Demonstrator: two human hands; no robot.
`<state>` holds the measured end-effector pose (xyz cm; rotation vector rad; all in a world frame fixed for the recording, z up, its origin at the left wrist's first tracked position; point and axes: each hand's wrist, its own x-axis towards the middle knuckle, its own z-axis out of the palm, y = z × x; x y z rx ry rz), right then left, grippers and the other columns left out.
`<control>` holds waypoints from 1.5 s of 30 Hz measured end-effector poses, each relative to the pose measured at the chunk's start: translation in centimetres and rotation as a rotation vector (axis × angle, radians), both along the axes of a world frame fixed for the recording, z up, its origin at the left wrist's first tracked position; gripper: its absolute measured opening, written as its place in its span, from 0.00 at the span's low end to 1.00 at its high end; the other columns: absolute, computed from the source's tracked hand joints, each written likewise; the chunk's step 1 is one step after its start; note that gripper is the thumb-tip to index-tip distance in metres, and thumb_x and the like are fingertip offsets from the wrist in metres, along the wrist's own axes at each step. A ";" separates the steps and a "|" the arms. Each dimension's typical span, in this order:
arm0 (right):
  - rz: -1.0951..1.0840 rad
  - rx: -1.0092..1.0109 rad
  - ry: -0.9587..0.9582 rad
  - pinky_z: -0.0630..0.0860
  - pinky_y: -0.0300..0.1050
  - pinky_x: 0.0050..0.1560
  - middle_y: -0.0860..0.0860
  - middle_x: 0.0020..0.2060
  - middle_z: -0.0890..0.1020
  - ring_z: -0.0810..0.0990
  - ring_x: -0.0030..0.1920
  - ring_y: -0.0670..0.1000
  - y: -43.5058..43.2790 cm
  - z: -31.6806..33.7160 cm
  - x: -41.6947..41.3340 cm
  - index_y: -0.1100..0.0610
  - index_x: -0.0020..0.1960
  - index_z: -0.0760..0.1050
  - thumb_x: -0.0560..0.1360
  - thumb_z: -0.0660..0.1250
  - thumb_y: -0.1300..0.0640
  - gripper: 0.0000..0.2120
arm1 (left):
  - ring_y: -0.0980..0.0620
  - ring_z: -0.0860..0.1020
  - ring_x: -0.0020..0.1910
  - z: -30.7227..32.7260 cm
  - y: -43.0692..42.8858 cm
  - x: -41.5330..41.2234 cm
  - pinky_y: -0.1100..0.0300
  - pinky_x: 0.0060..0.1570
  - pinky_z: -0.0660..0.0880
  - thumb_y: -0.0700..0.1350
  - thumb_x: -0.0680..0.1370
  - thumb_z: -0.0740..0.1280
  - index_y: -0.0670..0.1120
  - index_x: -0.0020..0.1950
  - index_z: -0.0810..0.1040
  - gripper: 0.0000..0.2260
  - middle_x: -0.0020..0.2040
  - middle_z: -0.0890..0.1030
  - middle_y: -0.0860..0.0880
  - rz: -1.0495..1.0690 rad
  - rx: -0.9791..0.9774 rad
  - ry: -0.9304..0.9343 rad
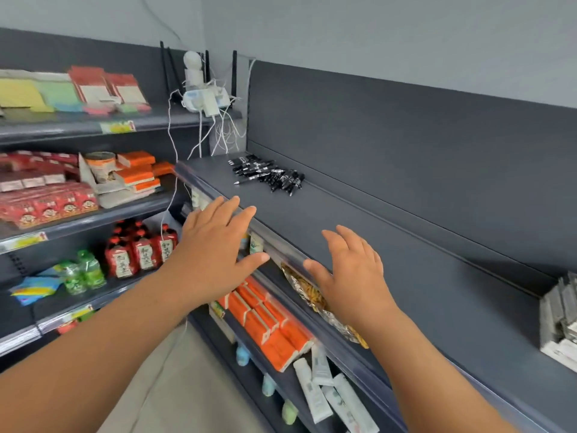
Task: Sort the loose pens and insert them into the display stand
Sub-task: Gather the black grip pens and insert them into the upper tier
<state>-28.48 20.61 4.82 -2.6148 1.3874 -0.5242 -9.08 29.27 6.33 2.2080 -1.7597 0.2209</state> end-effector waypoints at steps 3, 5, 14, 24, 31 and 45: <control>0.008 0.004 0.016 0.50 0.52 0.74 0.50 0.76 0.56 0.53 0.76 0.53 -1.4 0.0 2.3 0.50 0.75 0.57 0.78 0.55 0.38 0.30 | 0.48 0.46 0.77 -0.5 -1.2 2.5 0.48 0.74 0.46 0.66 0.76 0.56 0.53 0.78 0.50 0.35 0.79 0.50 0.48 0.011 -0.009 0.021; 0.008 0.018 0.017 0.50 0.51 0.74 0.50 0.76 0.56 0.53 0.76 0.53 -2.8 -0.1 3.7 0.50 0.75 0.57 0.78 0.55 0.39 0.30 | 0.47 0.46 0.77 -0.9 -2.4 4.0 0.48 0.74 0.47 0.66 0.76 0.56 0.52 0.78 0.50 0.35 0.79 0.51 0.48 0.016 -0.005 0.028; 0.002 0.077 -0.036 0.53 0.50 0.74 0.50 0.76 0.55 0.53 0.75 0.53 -13.0 -1.1 11.1 0.52 0.76 0.56 0.79 0.55 0.40 0.30 | 0.47 0.48 0.77 -0.9 -12.3 11.2 0.49 0.73 0.48 0.64 0.77 0.57 0.51 0.78 0.51 0.34 0.79 0.52 0.47 0.041 0.003 0.017; -0.051 0.133 -0.039 0.56 0.49 0.73 0.51 0.76 0.56 0.55 0.75 0.53 -24.8 -2.7 17.7 0.54 0.76 0.56 0.79 0.57 0.41 0.30 | 0.45 0.72 0.58 -2.7 -26.2 17.7 0.52 0.56 0.71 0.58 0.78 0.60 0.46 0.67 0.70 0.22 0.58 0.74 0.46 0.097 0.007 -0.020; -0.166 0.151 -0.048 0.58 0.49 0.73 0.50 0.75 0.58 0.57 0.74 0.53 -29.5 -3.9 21.8 0.53 0.75 0.57 0.78 0.58 0.41 0.30 | 0.46 0.73 0.54 -5.6 -34.5 23.5 0.53 0.50 0.72 0.55 0.79 0.61 0.46 0.60 0.75 0.16 0.53 0.75 0.47 0.035 0.052 -0.049; -0.525 0.196 -0.103 0.61 0.53 0.71 0.51 0.75 0.60 0.59 0.73 0.55 -35.1 -5.2 31.0 0.54 0.75 0.59 0.78 0.59 0.42 0.29 | 0.53 0.70 0.37 -7.1 -42.8 30.8 0.59 0.34 0.64 0.55 0.80 0.58 0.50 0.43 0.67 0.11 0.39 0.69 0.55 -0.337 0.076 -0.013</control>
